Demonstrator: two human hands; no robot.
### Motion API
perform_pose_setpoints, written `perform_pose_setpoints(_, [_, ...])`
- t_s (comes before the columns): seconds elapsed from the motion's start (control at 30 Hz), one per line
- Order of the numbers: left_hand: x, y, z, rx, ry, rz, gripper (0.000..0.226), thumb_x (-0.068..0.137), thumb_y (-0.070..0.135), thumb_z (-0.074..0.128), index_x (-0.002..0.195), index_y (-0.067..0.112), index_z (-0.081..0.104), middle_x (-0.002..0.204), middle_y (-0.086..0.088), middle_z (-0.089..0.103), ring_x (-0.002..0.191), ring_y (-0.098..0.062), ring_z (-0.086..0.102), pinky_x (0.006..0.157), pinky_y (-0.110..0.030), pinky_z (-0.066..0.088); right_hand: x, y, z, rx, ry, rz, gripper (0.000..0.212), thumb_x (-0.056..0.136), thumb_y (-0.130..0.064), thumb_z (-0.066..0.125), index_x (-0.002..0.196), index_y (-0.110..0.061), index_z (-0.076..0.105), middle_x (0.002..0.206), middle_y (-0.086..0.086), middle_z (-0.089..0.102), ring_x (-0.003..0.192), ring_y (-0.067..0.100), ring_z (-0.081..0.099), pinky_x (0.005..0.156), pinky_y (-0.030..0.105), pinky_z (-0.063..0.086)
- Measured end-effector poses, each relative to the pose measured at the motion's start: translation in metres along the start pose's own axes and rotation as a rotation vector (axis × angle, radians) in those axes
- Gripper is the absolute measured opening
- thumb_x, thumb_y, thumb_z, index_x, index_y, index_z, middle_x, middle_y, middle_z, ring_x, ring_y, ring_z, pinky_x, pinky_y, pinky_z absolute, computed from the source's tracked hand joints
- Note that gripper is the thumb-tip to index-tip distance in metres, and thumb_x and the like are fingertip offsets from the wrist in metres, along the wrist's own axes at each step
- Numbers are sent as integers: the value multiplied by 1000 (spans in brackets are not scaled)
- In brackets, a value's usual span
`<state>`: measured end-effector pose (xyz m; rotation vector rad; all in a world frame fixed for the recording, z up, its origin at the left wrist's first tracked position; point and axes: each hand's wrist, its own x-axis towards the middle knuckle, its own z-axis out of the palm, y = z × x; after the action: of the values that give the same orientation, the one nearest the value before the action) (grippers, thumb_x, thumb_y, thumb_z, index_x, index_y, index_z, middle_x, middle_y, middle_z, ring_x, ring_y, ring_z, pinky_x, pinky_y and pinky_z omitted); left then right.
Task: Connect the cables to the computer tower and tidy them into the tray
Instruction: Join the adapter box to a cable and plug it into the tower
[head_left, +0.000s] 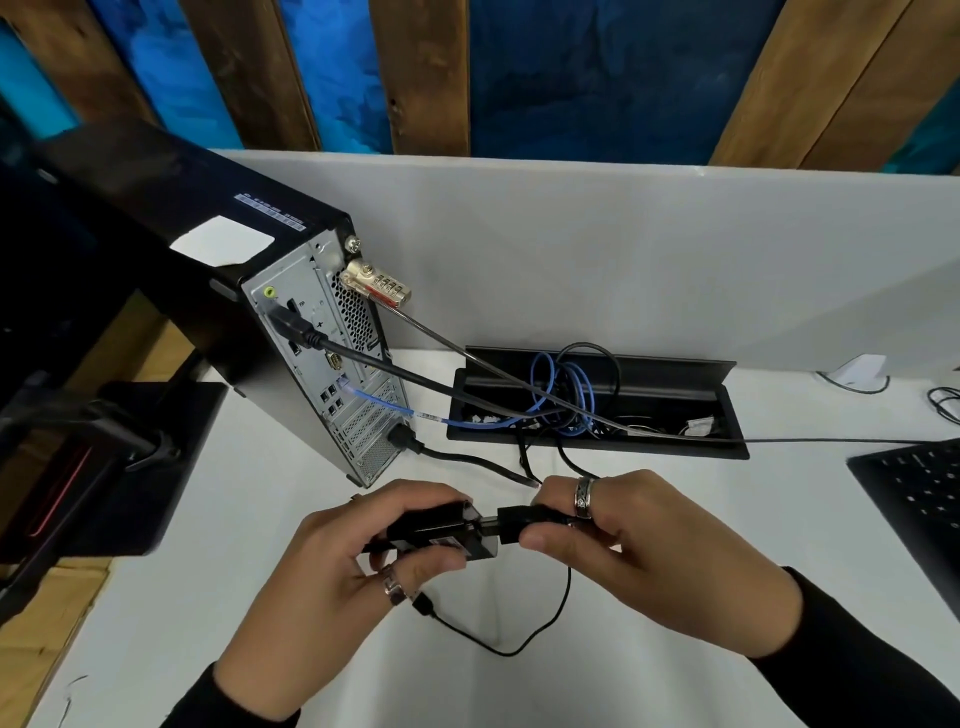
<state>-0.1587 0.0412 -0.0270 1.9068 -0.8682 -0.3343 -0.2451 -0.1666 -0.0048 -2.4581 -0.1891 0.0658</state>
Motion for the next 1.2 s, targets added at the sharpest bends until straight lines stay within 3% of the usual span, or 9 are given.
perform_pose_setpoints(0.1, [2, 2, 0, 37, -22, 17, 30, 71, 53, 61, 101, 48, 59, 92, 25, 69, 81, -7, 67, 70, -27, 52, -1, 1, -1, -73, -10, 2, 34, 82, -67, 24, 93, -43, 45, 54, -6, 41, 56, 18, 41, 52, 28, 35])
perform_pose_setpoints(0.23, [3, 3, 0, 73, -38, 31, 32, 71, 54, 60, 102, 48, 59, 92, 27, 69, 80, -7, 67, 69, -28, 52, -3, 2, -3, -120, -9, 11, 34, 81, -67, 21, 95, -43, 40, 51, -8, 36, 56, 18, 40, 54, 28, 35])
perform_pose_setpoints(0.57, [13, 5, 1, 172, -88, 83, 31, 73, 52, 57, 103, 42, 59, 96, 32, 65, 83, 8, 62, 69, -2, 43, -3, 4, -3, -185, -17, 53, 33, 83, -64, 23, 92, -38, 41, 45, -11, 29, 46, 8, 36, 44, 19, 25])
perform_pose_setpoints(0.8, [19, 2, 1, 202, -92, 76, 32, 73, 54, 56, 104, 48, 57, 94, 30, 66, 79, 3, 62, 65, -5, 44, -1, 8, 0, -154, -3, 64, 33, 87, -60, 30, 85, -32, 48, 44, -11, 29, 47, 5, 40, 43, 18, 22])
perform_pose_setpoints(0.93, [17, -3, 5, 188, -86, 57, 33, 73, 60, 54, 104, 50, 57, 94, 27, 66, 79, -2, 64, 68, -20, 51, -2, 8, 4, -153, -15, 65, 37, 86, -60, 24, 87, -32, 48, 44, -11, 28, 49, 1, 42, 43, 17, 19])
perform_pose_setpoints(1.2, [11, -5, 11, 76, -73, 30, 29, 72, 55, 59, 100, 46, 60, 91, 25, 69, 82, -1, 66, 72, -16, 51, -3, 11, 7, -185, -34, 47, 41, 85, -62, 20, 90, -32, 47, 45, -10, 29, 44, 6, 37, 43, 17, 21])
